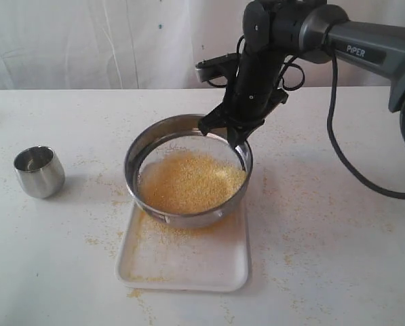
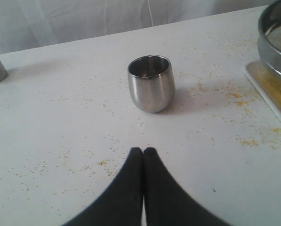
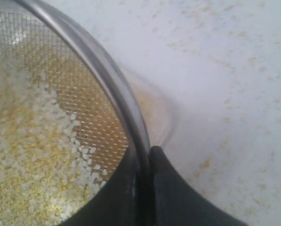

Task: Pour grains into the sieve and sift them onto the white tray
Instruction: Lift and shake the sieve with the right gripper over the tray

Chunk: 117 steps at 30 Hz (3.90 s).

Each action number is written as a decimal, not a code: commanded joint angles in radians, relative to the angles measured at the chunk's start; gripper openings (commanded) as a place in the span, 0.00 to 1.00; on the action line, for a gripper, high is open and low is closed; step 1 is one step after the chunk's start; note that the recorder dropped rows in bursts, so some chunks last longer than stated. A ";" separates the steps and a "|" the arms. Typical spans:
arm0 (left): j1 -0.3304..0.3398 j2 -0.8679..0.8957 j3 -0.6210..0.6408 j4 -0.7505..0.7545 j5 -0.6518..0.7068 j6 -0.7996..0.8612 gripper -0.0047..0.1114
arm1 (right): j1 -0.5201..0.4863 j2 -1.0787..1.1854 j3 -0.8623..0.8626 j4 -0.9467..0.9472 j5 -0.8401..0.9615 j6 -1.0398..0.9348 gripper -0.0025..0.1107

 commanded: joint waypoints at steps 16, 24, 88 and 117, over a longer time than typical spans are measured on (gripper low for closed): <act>0.002 -0.005 0.002 0.000 0.003 -0.007 0.04 | 0.018 -0.022 -0.003 -0.020 -0.018 0.034 0.02; 0.002 -0.005 0.002 0.000 0.003 -0.007 0.04 | -0.007 -0.012 -0.003 0.167 0.046 -0.107 0.02; 0.002 -0.005 0.002 0.000 0.003 -0.007 0.04 | -0.063 -0.039 0.006 0.040 -0.050 0.190 0.02; 0.002 -0.005 0.002 0.000 0.003 -0.007 0.04 | -0.071 -0.056 0.051 0.188 0.055 -0.129 0.02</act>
